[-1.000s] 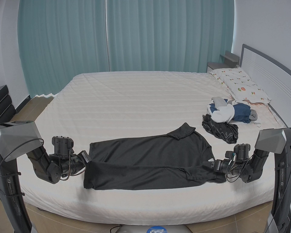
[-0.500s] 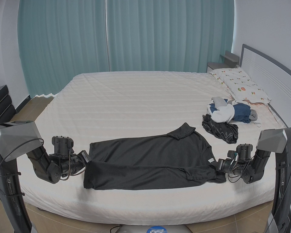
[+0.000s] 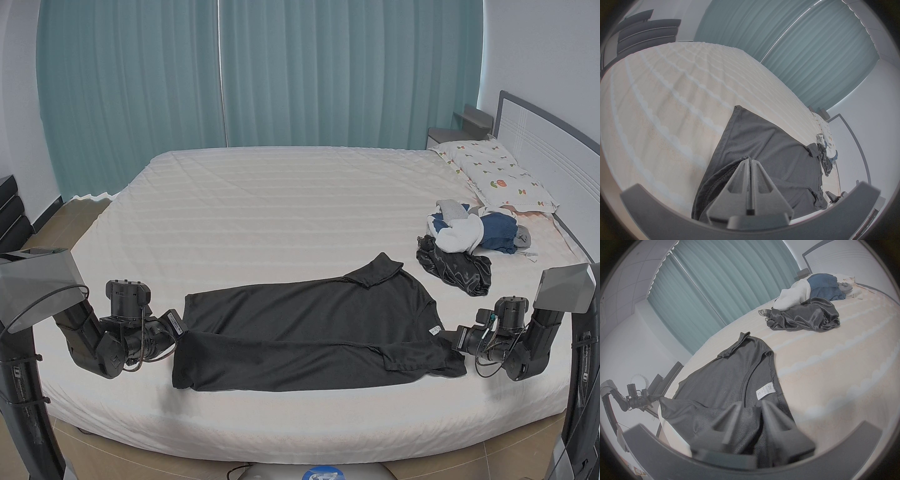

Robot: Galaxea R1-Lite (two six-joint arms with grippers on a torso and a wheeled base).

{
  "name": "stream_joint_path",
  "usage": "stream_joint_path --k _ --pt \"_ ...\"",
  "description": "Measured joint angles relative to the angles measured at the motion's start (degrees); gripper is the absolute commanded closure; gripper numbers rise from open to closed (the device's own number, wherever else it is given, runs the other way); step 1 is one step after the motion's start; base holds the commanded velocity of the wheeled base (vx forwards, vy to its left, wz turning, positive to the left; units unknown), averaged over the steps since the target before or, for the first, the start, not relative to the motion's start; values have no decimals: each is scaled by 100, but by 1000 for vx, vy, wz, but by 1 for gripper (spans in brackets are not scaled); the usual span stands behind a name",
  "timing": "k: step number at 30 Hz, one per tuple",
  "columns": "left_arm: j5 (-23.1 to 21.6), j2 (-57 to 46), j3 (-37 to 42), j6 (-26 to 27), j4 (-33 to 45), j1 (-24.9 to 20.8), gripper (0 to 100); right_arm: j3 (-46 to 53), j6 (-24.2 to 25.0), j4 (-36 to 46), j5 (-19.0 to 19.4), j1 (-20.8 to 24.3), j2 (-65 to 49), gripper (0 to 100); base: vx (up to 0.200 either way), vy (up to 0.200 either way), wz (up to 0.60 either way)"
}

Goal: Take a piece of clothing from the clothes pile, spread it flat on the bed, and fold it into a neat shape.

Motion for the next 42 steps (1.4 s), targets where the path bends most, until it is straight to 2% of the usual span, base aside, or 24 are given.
stream_joint_path --k 16,17,26,36,42 --pt "0 28 -11 1 -1 39 100 -351 20 163 30 213 316 0 0 0 0" --pt "0 28 -11 1 0 39 100 -362 20 169 30 222 333 100 0 0 0" --pt "0 33 -10 1 0 43 100 -371 20 172 15 193 385 100 0 0 0" --pt "9 -11 34 9 -9 43 100 -124 44 -261 30 107 250 100 0 0 0" --pt "9 -130 116 11 -12 43 100 115 394 -617 37 74 62 100 0 0 0"
